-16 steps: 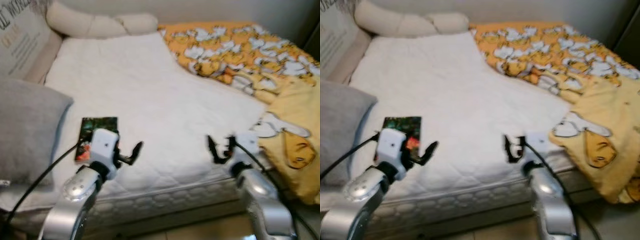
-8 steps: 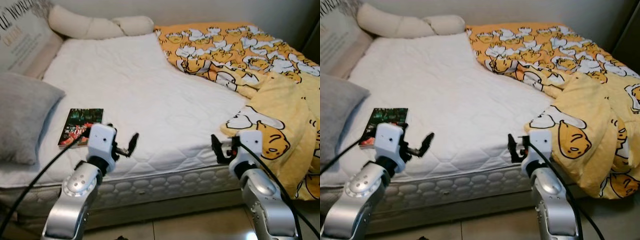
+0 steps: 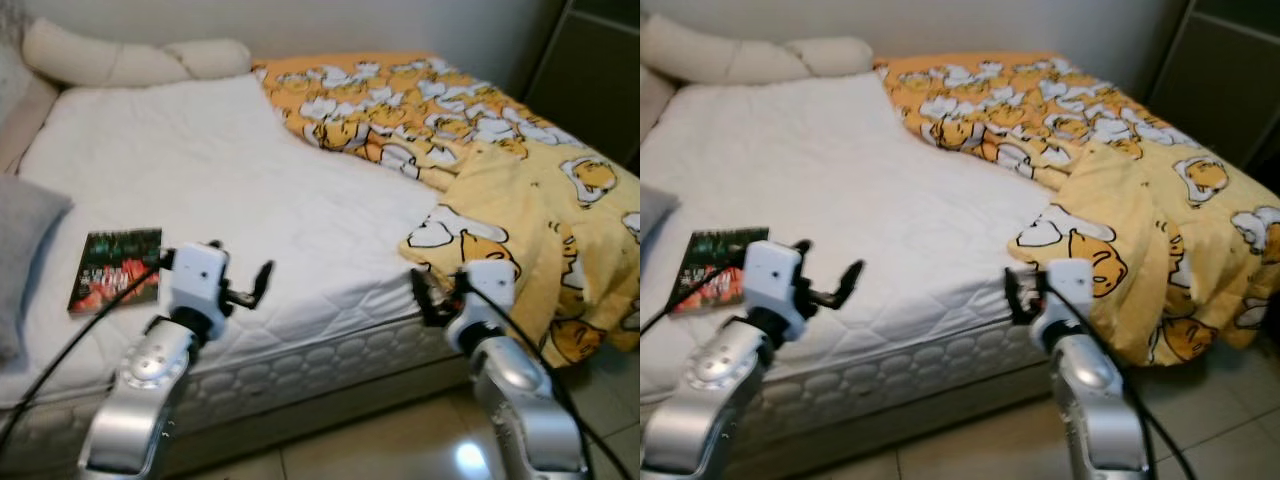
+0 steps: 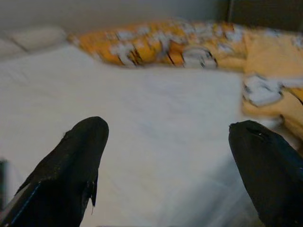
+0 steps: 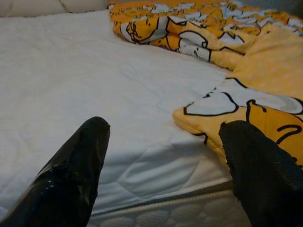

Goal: Clean up the room

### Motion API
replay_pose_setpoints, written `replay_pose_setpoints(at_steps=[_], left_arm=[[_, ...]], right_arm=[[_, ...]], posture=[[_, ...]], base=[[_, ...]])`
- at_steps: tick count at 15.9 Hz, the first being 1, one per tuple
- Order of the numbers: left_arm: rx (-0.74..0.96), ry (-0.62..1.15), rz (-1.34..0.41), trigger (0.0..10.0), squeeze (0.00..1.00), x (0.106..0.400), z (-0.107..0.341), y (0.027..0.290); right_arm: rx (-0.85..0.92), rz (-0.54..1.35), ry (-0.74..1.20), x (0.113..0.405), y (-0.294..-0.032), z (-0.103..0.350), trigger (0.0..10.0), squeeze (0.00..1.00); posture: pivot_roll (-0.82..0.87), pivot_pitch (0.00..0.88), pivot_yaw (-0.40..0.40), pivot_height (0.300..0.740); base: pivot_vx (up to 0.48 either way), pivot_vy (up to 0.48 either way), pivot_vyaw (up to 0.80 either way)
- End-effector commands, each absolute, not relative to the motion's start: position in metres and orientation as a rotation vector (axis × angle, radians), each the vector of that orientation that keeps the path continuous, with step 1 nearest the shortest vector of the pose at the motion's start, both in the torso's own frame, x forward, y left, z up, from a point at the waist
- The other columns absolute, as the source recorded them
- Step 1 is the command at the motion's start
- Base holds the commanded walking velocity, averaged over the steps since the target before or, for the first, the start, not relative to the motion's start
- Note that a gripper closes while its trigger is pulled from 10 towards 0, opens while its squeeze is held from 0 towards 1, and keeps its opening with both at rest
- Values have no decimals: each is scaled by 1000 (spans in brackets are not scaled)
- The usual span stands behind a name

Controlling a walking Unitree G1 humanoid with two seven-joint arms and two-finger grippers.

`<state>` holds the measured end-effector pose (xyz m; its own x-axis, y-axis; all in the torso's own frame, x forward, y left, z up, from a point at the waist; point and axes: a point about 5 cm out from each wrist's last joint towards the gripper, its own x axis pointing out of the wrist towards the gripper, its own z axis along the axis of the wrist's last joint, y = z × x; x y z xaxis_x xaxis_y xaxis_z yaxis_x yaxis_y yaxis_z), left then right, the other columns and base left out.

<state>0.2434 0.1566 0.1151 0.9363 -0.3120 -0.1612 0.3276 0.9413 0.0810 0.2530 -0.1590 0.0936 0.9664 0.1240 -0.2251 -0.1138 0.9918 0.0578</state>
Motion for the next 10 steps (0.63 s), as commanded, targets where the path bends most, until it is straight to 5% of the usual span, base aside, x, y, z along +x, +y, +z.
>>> replay_pose_setpoints(at_steps=[1, 5, 10], left_arm=[[114, 135, -343, 10000, 0, 246, 119, 157], [131, 146, -376, 10000, 0, 244, 117, 156], [128, 148, -389, 10000, 0, 243, 116, 154]], right_arm=[[56, 128, 228, 254, -157, 94, 10000, 0], [53, 135, 238, 253, -157, 92, 10000, 0], [72, 138, 239, 252, -158, 91, 10000, 0]], posture=[[12, 0, -9, 740], [10, 0, -11, 740], [10, 0, -14, 740]], base=[[266, 0, 0], [266, 0, 0], [267, 0, -785]])
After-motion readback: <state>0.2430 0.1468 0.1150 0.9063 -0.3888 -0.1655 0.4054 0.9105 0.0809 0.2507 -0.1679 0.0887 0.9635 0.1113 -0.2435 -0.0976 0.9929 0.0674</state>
